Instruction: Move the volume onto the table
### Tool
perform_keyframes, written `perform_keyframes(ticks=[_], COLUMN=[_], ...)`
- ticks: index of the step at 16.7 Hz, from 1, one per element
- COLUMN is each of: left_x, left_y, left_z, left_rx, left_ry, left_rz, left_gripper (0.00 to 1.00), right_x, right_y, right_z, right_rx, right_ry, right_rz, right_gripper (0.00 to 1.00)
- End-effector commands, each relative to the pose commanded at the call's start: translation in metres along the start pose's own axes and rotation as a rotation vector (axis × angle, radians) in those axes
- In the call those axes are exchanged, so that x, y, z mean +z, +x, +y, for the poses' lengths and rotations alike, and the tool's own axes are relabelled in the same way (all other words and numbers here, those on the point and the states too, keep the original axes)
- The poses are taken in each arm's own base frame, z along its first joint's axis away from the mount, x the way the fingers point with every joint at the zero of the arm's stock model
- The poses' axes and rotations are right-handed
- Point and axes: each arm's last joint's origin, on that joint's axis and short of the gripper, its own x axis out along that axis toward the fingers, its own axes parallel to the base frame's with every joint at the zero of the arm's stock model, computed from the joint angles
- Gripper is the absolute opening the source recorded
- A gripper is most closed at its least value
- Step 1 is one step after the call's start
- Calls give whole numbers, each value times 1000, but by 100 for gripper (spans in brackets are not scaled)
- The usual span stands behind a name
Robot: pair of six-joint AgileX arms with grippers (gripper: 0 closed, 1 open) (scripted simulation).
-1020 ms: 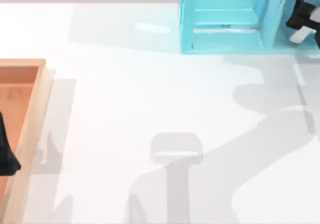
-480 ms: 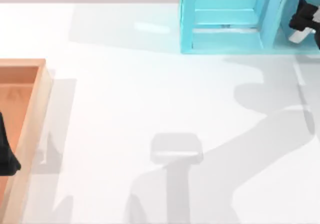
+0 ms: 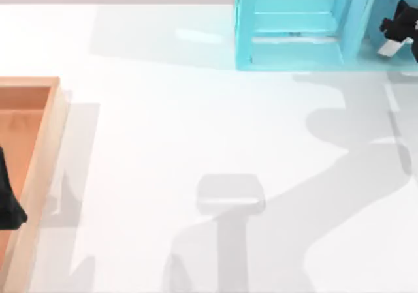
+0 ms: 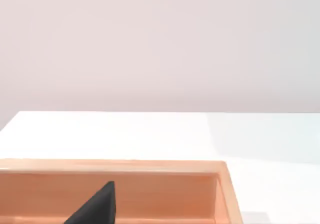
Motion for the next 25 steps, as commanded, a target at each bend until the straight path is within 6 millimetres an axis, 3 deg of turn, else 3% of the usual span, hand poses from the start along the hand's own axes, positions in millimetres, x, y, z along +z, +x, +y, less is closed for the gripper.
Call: perform_keyframes(ticks=[10, 12, 15, 18, 22, 25], left_x=[0, 0, 0, 0, 0, 0], left_y=[0, 0, 0, 0, 0, 0], left_z=[0, 0, 0, 0, 0, 0], left_rx=[0, 0, 0, 0, 0, 0], left_ry=[0, 0, 0, 0, 0, 0], left_rz=[0, 0, 0, 0, 0, 0], left_gripper=[100, 100, 100, 100, 100, 100], right_x=[-2, 5, 32, 77, 141, 169], right_y=[-1, -4, -17, -44, -104, -154], right_z=[2, 4, 17, 37, 65, 78], right_rx=[5, 1, 0, 7, 19, 19], right_ry=[3, 1, -4, -10, -13, -11], right_rz=[7, 13, 29, 31, 3, -12], right_gripper=[0, 0, 0, 0, 0, 0])
